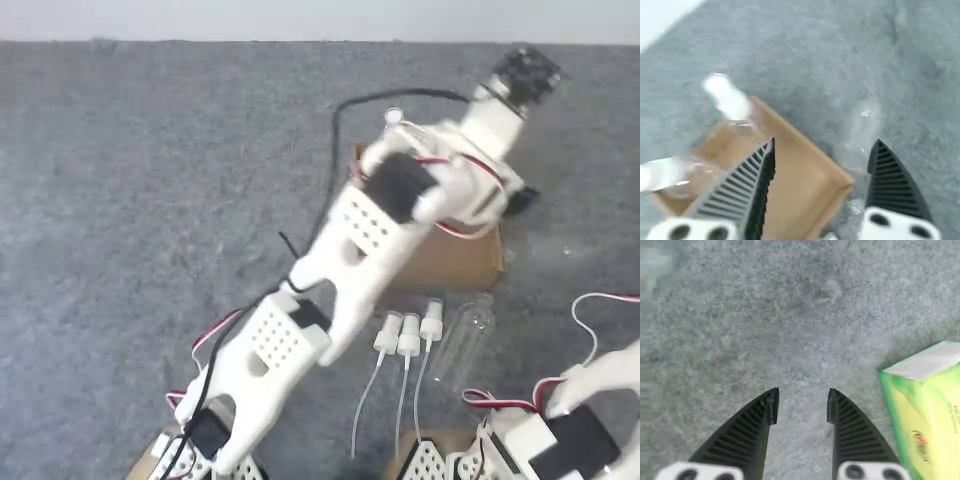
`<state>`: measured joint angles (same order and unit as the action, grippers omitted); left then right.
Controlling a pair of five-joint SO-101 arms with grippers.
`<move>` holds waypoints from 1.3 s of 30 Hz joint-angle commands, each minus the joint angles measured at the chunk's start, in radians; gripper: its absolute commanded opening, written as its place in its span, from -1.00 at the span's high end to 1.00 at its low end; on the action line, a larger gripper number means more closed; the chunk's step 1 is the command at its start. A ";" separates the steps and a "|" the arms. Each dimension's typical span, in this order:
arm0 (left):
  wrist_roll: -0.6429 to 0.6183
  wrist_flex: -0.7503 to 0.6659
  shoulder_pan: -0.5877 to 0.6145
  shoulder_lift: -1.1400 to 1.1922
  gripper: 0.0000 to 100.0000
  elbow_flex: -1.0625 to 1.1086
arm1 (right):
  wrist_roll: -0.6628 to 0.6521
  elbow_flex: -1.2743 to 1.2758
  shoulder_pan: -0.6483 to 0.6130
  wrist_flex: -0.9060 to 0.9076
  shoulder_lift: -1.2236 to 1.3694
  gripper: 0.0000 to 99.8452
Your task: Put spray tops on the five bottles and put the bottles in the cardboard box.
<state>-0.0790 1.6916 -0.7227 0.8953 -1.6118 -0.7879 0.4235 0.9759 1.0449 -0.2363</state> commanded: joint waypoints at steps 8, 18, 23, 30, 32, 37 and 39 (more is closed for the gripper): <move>0.066 0.068 0.176 -0.367 0.55 0.179 | 0.169 0.043 -0.117 0.010 -0.012 0.76; 0.160 0.066 0.382 -0.856 0.55 1.029 | 0.689 0.040 -0.421 0.013 -0.016 0.76; 0.215 0.064 0.450 -1.120 0.55 1.435 | 0.916 0.040 -0.527 0.007 -0.005 0.71; 0.230 -0.118 0.376 -1.435 0.55 1.988 | 0.994 0.071 -0.588 0.005 0.015 0.60; 0.229 -0.169 0.318 -1.485 0.55 2.120 | 0.994 0.074 -0.584 0.004 0.048 0.60; 0.176 -0.328 0.244 -1.458 0.54 2.278 | 1.013 0.072 -0.578 -0.074 0.170 0.60; 0.160 -0.388 0.238 -1.415 0.54 2.296 | 1.054 0.071 -0.556 -0.111 0.206 0.60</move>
<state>0.1220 1.4262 -0.4634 -0.5470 0.6498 0.2202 0.5033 0.4005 0.9851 -0.0460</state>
